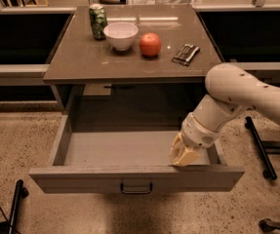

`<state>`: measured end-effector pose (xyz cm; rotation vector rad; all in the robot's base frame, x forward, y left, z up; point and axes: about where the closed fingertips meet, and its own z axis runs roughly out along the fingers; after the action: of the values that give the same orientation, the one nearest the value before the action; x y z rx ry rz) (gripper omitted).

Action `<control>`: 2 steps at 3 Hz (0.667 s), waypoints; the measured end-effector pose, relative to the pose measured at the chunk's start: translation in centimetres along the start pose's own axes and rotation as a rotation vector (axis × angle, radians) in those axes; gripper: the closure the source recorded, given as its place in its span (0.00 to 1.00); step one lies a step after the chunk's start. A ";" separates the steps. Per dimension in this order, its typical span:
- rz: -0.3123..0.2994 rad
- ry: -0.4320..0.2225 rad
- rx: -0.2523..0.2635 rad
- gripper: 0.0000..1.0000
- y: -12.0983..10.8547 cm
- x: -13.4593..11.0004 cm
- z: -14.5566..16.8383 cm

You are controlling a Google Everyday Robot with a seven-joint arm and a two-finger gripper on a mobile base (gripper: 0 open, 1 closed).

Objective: Open top drawer

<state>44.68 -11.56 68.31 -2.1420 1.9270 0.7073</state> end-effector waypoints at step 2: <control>-0.092 -0.070 0.201 0.80 -4.1 -3.2 -5.9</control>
Offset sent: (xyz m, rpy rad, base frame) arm 0.0881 0.0076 0.1065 0.1807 -0.3482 -0.0681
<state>49.81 -10.68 74.19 -2.0406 1.7704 0.5385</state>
